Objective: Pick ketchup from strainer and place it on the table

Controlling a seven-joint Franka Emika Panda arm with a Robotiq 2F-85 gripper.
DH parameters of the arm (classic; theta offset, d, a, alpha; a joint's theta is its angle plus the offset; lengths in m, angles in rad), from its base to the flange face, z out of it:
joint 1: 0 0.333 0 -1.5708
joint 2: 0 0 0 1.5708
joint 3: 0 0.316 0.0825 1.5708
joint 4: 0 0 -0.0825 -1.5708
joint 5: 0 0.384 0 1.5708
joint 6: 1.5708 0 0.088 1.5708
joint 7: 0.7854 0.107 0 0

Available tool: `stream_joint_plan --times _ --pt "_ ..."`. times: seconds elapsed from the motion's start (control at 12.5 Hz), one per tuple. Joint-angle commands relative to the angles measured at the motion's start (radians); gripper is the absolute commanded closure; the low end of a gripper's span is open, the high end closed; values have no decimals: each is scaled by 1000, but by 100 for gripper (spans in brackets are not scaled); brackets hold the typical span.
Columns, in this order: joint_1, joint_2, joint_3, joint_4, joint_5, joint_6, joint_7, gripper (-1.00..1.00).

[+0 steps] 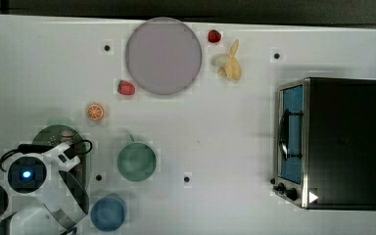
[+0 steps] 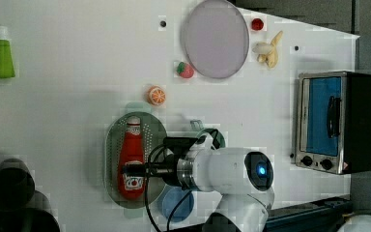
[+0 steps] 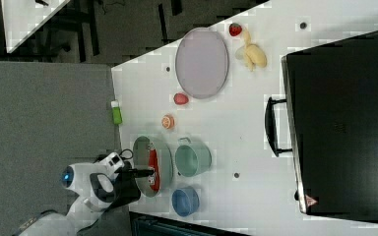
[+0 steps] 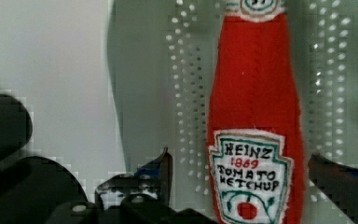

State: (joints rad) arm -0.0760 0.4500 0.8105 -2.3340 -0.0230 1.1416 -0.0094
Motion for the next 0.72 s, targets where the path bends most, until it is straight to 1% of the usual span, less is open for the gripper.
stream_joint_plan --times 0.08,0.32,0.48,0.56,0.72 --pt "12 36 -19 15 -6 69 39 -100" --pt "48 83 -63 23 -6 104 40 -100" --pt "86 92 -112 29 -6 104 40 -100" --pt "107 92 -133 32 -6 104 40 -92" --pt "144 92 -158 40 -6 112 40 -43"
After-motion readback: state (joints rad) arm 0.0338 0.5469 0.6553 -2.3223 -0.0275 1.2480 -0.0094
